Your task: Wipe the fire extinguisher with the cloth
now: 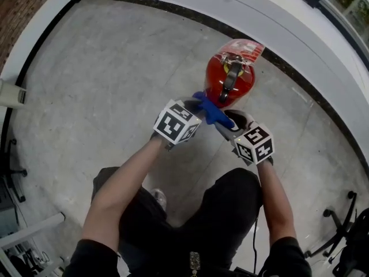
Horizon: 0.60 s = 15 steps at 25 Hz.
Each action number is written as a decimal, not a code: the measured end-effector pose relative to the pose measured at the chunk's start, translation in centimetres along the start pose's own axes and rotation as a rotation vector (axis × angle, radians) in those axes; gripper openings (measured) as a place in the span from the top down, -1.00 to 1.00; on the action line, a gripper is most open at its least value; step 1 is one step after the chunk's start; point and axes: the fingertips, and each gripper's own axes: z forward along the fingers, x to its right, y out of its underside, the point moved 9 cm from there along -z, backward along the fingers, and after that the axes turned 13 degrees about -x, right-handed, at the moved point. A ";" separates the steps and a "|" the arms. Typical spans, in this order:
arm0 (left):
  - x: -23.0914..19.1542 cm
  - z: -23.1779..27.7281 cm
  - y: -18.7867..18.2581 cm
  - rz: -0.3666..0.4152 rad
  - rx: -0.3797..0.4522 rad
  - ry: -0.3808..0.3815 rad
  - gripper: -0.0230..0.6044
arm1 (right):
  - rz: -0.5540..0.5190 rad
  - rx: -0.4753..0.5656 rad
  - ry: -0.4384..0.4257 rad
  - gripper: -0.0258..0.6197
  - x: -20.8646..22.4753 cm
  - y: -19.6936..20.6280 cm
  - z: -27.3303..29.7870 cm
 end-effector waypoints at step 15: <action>5.5 3.5 -1.1 -0.018 0.021 0.073 0.43 | 0.172 0.046 0.165 0.78 7.4 2.4 -1.5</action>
